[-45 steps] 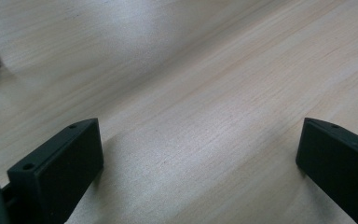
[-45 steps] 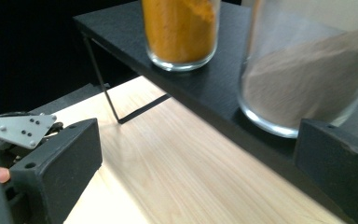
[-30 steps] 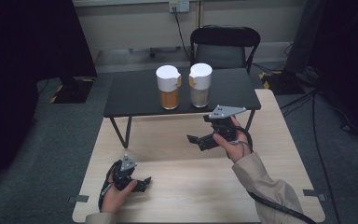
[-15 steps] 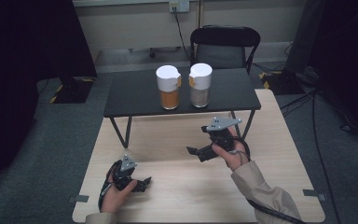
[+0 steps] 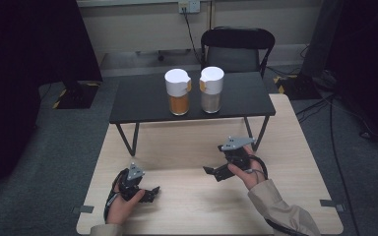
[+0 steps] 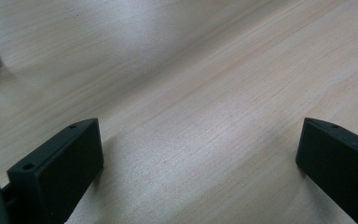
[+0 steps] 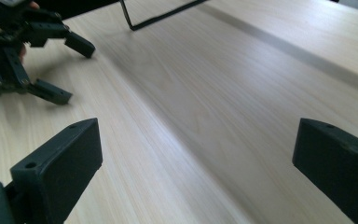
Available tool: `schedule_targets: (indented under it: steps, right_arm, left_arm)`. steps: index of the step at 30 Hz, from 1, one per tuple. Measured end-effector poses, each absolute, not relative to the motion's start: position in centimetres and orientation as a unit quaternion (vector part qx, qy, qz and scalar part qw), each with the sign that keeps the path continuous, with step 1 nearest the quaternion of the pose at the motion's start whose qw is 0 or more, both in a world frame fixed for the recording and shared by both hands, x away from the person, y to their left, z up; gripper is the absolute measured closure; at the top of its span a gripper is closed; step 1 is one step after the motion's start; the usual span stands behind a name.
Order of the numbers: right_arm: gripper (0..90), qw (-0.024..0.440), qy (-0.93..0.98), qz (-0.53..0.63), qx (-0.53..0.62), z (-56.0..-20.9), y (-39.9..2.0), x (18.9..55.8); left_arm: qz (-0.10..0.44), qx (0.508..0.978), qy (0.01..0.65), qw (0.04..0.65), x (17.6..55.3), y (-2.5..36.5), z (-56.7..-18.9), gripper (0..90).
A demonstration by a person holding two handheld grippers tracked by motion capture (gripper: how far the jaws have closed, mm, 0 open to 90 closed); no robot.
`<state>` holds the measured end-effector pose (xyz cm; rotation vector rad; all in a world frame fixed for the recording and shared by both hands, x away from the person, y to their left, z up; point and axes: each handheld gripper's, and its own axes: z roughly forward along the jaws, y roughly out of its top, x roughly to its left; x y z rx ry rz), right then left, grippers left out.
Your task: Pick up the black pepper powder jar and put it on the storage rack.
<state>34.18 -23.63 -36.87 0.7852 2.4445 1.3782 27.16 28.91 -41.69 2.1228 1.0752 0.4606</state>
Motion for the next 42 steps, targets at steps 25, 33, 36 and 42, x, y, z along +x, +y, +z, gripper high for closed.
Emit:
schedule_targets:
  steps: [25, 33, 36, 42]
  right_arm:
    - [0.7, 0.109, 0.84, 0.446, 0.291, -40.4, -25.8, 33.6]
    - [0.9, 0.11, 0.847, 0.431, 0.291, -40.7, -26.1, 33.4]
    - [0.9, 0.109, 0.849, 0.427, 0.292, -40.9, -26.3, 33.3]
    - [1.1, 0.112, 0.852, 0.418, 0.294, -41.2, -26.5, 33.3]
  left_arm:
    - [0.178, 0.82, 0.415, 0.351, 27.2, 28.9, -41.7, 0.0]
    - [0.178, 0.82, 0.415, 0.351, 27.2, 28.9, -41.7, 0.0]
    - [0.178, 0.82, 0.415, 0.351, 27.2, 28.9, -41.7, 0.0]
    - [0.178, 0.82, 0.415, 0.351, 27.2, 28.9, -41.7, 0.0]
